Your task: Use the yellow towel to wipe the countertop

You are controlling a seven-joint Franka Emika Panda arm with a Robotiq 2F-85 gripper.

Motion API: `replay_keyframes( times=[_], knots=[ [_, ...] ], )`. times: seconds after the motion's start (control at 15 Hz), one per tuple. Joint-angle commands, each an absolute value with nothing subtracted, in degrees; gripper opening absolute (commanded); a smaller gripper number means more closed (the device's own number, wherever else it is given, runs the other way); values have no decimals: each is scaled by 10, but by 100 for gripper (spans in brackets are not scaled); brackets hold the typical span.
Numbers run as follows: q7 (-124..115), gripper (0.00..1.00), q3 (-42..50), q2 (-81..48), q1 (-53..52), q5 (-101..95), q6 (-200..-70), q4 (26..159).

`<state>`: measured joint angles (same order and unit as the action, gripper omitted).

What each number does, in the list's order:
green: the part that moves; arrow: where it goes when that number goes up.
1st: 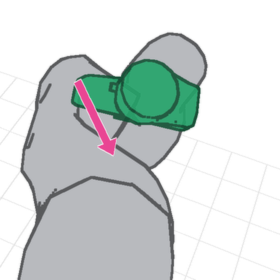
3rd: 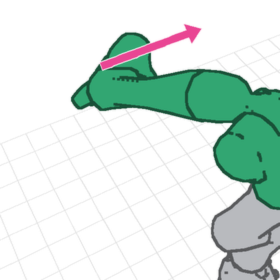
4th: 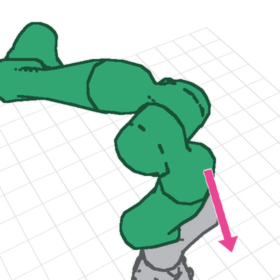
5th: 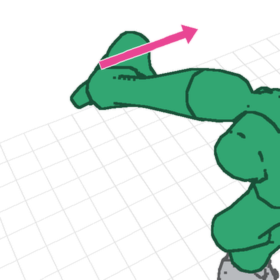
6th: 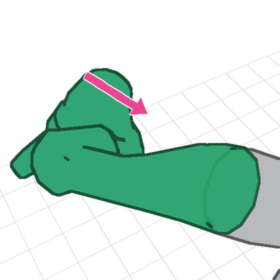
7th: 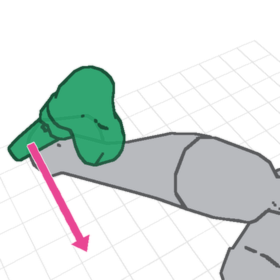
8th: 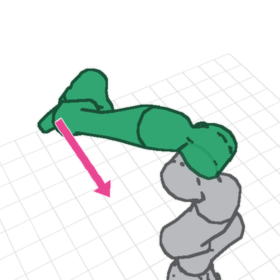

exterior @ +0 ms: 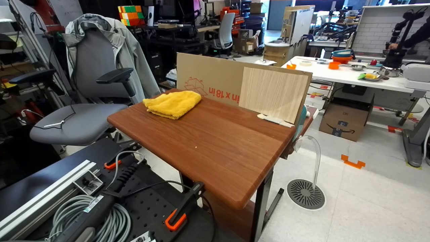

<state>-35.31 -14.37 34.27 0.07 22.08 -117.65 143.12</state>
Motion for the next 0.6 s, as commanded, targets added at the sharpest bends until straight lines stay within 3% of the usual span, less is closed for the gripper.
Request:
replay_keyframes(
  times=[0.0,0.2,0.53],
  knots=[
    [-443,100,-175,226,13,205,-1310,1408],
    [-554,100,-178,97,10,124,-1416,1383],
    [-713,100,-159,-21,-11,-11,-1430,1323]
  ],
)
